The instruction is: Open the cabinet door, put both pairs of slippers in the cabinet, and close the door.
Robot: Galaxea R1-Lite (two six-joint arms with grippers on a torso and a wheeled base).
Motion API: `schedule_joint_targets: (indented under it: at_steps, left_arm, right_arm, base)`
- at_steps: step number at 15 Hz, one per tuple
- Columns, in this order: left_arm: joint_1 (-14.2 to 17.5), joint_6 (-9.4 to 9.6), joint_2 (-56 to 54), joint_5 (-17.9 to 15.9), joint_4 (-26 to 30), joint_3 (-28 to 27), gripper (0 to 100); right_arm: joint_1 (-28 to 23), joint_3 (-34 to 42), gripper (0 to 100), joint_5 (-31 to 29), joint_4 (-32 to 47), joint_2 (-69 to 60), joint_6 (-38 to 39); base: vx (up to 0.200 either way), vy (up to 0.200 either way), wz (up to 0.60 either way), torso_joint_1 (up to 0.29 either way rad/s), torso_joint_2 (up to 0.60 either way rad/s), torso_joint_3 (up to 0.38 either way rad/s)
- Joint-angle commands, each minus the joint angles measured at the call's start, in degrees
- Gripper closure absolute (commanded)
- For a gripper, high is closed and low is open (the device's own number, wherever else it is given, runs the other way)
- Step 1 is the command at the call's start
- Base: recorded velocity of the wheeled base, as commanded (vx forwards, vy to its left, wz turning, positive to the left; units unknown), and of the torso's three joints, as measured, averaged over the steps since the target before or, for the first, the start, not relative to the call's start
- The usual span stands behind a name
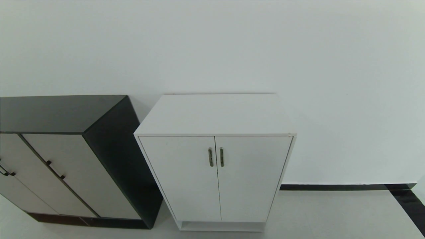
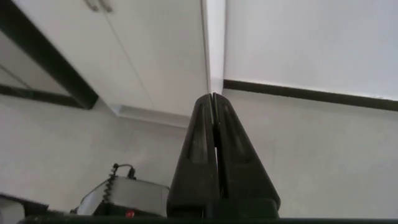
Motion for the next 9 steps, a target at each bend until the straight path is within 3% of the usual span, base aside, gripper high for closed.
schedule_joint_targets:
  at_steps: [1,5,9]
  left_arm:
    - [0.0,-0.04,0.0,0.0,0.0,0.0,100]
    - [0.0,-0.04,0.0,0.0,0.0,0.0,100]
    - [0.0,-0.04,0.0,0.0,0.0,0.0,100]
  right_arm:
    - [-7.8,0.0,100,0.0,0.0,-4.4,-0.4]
    - [-13.3,-0.1,100,0.0,0.1,-10.9,-1.1]
    - [-13.3,-0.1,100,0.1,0.2,-15.2,-1.5]
  base:
    - [0.000,0.000,0.00,0.000,0.00,0.000]
    - [0.000,0.000,0.00,0.000,0.00,0.000]
    - [0.000,0.000,0.00,0.000,0.00,0.000]
